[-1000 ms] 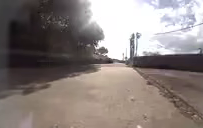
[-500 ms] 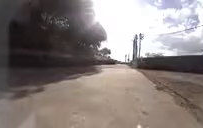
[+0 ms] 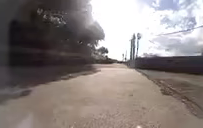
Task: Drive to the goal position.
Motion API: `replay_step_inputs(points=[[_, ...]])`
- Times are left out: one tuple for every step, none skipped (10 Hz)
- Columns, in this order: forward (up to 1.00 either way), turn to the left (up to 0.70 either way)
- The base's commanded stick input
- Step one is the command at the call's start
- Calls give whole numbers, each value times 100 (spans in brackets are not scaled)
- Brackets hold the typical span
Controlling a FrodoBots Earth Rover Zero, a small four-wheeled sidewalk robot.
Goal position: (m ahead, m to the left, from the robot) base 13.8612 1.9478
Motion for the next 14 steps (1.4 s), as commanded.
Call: replay_step_inputs(points=[[70,0],[70,0],[70,0],[70,0],[70,0],[70,0],[70,0],[70,0],[70,0],[70,-27],[70,-30],[70,-33],[70,-33],[70,-33]])
